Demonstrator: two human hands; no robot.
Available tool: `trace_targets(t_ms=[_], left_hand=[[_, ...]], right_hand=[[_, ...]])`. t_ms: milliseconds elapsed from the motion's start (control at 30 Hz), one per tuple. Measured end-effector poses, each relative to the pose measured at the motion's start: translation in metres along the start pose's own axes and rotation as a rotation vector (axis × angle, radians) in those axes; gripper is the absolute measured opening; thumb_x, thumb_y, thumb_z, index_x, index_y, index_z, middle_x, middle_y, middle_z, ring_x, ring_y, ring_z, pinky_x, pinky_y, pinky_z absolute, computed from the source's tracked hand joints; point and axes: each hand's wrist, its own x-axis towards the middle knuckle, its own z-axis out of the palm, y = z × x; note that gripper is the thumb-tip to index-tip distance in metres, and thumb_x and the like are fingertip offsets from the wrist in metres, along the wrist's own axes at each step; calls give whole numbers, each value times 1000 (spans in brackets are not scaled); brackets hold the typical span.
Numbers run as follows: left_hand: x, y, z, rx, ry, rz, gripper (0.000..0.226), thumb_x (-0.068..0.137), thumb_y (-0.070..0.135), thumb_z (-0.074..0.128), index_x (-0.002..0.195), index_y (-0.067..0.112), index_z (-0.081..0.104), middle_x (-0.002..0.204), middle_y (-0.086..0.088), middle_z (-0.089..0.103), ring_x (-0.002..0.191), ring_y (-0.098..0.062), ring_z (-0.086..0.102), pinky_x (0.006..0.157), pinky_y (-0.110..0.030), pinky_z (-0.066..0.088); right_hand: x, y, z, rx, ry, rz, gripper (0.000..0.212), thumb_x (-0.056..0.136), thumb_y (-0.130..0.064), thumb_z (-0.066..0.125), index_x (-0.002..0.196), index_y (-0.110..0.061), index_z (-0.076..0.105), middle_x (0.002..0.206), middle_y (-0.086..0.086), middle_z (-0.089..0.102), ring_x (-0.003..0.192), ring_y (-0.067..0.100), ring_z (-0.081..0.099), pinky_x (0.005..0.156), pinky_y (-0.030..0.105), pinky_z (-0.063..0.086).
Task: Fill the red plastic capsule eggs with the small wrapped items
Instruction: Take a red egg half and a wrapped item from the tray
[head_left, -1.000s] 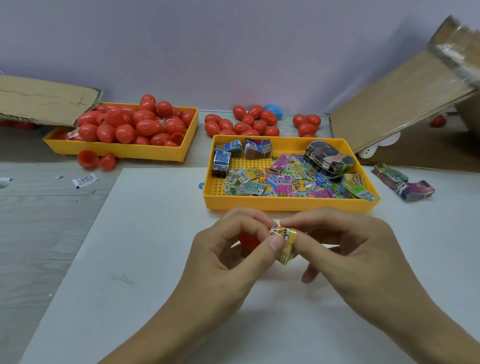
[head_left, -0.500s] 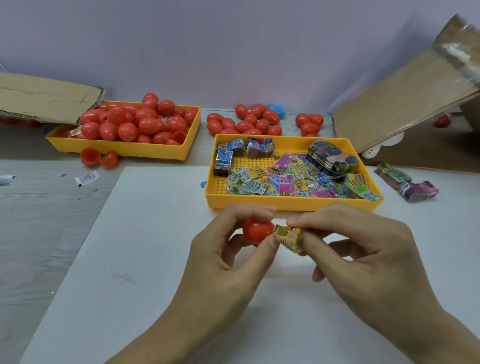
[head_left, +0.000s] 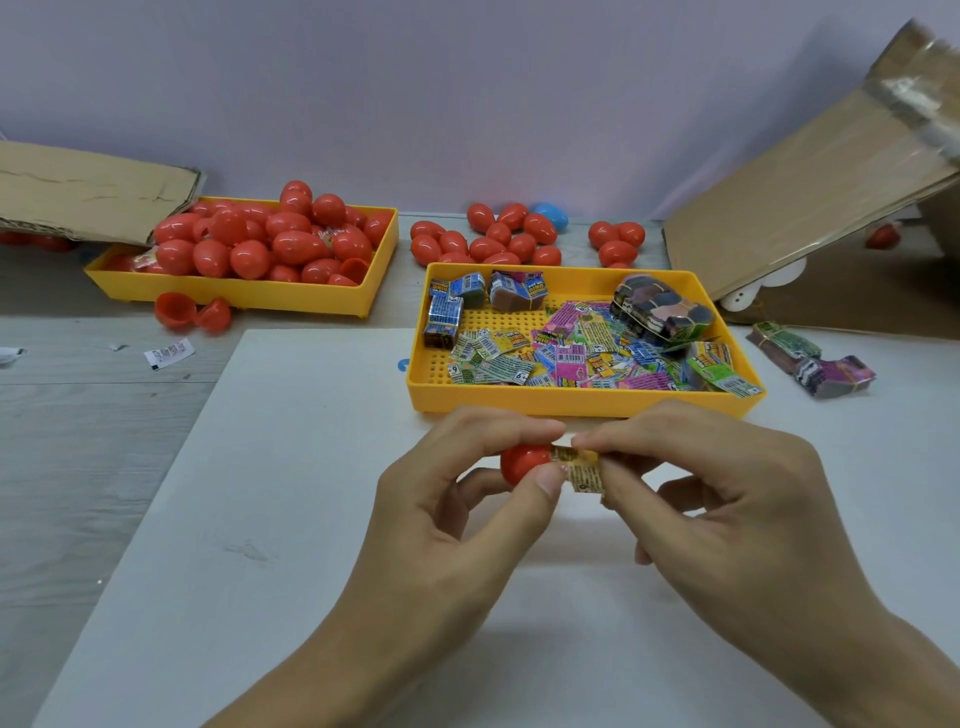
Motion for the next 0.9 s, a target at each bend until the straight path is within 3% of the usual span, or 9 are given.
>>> trace_targets(t_ms=[100,233,333,433,533,667,800,900], left_hand=[[1,0,1,-10,13,5,22,85,21,69,106,21,76,103,0,68,98,-20,67,78,-25,56],[1,-1,1,-49,25,-26,27,83,22,70,109,20,77,104,-3,68,99,-20,68,79,-24,55],[2,0,0,-87,17,-63,33,82,23,70,115,21,75,104,-3,68,95,-21,69,78,-23,55],[3,1,0,-113,12,-81,34,85,14,70,117,26,73,103,-2,69,88,-20,70,76,-19,54],[3,2,-1,-118,2,-81,35,84,22,66,119,25,72,104,-4,68,86,-19,70,76,-19,54],[3,1,-2,-132,4,-102,36,83,27,63,118,27,74,103,-4,68,87,-20,70,77,-20,54],[3,0,-2,-139,-3,-110,36,84,28,63,118,25,74,102,-4,67,88,-22,71,77,-22,55],[3,0,-2,-144,-5,-112,36,84,28,63,117,25,74,102,-4,67,89,-21,70,77,-22,54]], right_hand=[[0,-2,-1,-7,-2,-17,16,82,-8,68,91,-17,78,76,-6,68,67,13,63,40,27,47],[0,-5,-2,1,7,14,14,80,-9,72,88,-19,79,74,-9,68,67,14,65,38,29,46],[2,-6,-2,116,-16,192,12,77,-17,73,79,-28,77,68,-11,67,62,13,66,37,31,47],[4,-3,-5,301,-37,343,10,74,-16,81,74,-25,77,60,-4,67,43,8,59,34,20,41],[6,-5,-5,303,-68,346,12,75,-12,75,73,-24,77,57,-4,66,40,6,56,33,19,41],[7,-6,-6,348,-99,357,10,73,-24,85,76,-27,76,56,-2,66,36,7,55,34,18,39],[7,-4,-7,300,-101,314,13,76,-15,82,77,-26,77,56,-6,65,39,6,55,36,14,39],[7,-8,-7,387,-126,334,8,72,-26,85,76,-27,77,57,-4,66,40,7,55,35,16,39]])
